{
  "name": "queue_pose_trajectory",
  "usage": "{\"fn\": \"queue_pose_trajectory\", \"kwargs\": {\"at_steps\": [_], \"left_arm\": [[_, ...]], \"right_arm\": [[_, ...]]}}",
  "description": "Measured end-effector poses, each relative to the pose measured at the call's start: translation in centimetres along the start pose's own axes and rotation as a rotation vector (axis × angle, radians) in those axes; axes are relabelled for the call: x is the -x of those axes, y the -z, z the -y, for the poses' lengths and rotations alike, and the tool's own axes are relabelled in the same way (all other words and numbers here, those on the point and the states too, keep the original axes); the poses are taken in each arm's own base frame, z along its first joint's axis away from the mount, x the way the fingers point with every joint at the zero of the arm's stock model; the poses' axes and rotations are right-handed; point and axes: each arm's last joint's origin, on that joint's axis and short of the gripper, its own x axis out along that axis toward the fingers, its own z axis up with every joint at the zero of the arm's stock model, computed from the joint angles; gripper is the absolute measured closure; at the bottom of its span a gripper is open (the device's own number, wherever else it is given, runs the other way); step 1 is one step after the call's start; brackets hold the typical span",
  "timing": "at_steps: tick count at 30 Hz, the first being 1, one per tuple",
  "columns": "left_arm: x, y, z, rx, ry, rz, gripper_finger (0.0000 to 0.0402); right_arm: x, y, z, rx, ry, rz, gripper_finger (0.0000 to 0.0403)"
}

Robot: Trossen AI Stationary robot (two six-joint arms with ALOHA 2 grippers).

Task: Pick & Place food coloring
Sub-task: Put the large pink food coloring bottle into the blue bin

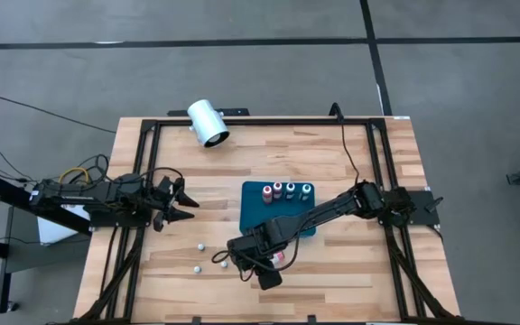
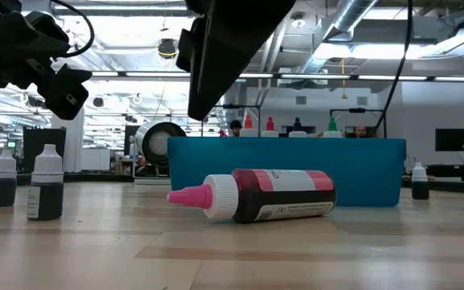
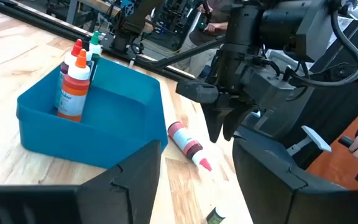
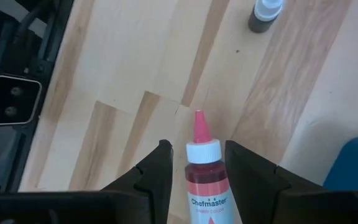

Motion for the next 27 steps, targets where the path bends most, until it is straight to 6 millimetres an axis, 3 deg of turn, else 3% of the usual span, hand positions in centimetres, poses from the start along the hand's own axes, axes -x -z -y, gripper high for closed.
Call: {"fn": "queue_pose_trajectory", "kwargs": {"at_steps": [9,21,27], "left_arm": [[0.0,0.0,0.0,0.0,0.0,0.0,0.0209],[0.0,0.0,0.0,-0.008,0.0,0.0,0.0209],[0.0,0.0,0.0,-0.006,0.0,0.001,0.0209]], "right_arm": [[-1.2,0.6,0.0,-0.011,0.002,-0.019,0.0266],[-1.3,0.4,0.4,-0.005,0.023,0.0,0.0266],[-3.9,0.5,0.7,-0.003,0.017,-0.02,0.0257]]}}
